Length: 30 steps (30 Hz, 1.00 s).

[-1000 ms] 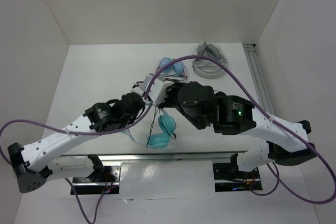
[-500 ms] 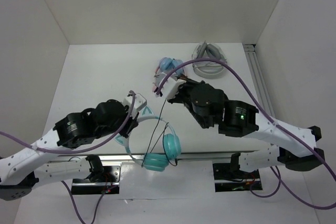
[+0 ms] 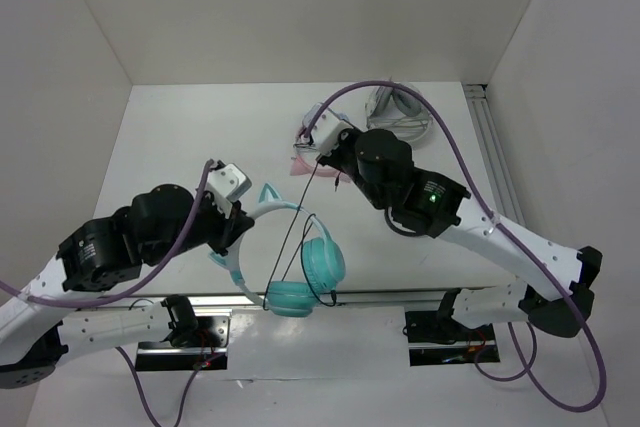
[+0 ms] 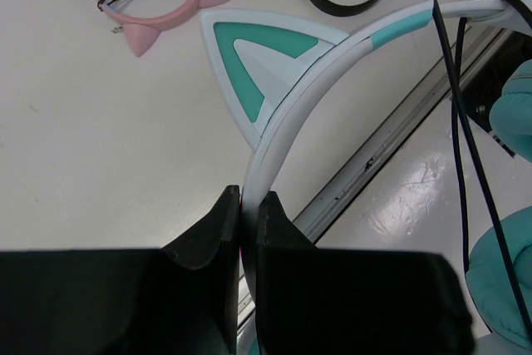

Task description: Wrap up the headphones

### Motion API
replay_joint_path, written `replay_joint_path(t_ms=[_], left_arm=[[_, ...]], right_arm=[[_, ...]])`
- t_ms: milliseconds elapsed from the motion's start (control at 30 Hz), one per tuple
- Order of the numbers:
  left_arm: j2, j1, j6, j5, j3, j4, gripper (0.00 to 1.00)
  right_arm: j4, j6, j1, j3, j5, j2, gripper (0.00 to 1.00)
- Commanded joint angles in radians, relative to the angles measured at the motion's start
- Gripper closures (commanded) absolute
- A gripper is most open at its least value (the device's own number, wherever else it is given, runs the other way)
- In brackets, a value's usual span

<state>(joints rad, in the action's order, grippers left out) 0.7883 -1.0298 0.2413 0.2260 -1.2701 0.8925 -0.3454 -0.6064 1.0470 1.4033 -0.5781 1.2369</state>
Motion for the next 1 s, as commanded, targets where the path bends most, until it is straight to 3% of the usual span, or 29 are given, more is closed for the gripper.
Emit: replay_joint_path(t_ms=[0, 200, 367, 467, 667, 967], left_arm=[[-0.044, -0.006, 0.032, -0.008, -0.066, -0.039, 1.00], [-0.066, -0.006, 0.053, 0.003, -0.110, -0.110, 1.00], [-0.057, -0.006, 0.073, -0.007, -0.133, -0.165, 1.00], [-0.057, -0.006, 0.116, 0.068, -0.143, -0.193, 1.00], [-0.057, -0.006, 0.191, 0.193, -0.166, -0.218, 1.00], [0.011, -0.006, 0.320, 0.364, -0.176, -0.208, 1.00]], right_arm=[[0.118, 0.069, -0.074, -0.038, 0.107, -0.001, 1.00], [0.164, 0.135, -0.132, -0.167, 0.352, -0.065, 1.00], [0.152, 0.212, -0.199, -0.165, 0.575, -0.053, 1.00], [0.143, 0.252, -0.208, -0.165, 0.679, -0.043, 1.00], [0.307, 0.358, -0.217, -0.318, 0.862, -0.079, 1.00], [0.719, 0.572, -0.217, -0.562, 1.066, -0.070, 0.96]])
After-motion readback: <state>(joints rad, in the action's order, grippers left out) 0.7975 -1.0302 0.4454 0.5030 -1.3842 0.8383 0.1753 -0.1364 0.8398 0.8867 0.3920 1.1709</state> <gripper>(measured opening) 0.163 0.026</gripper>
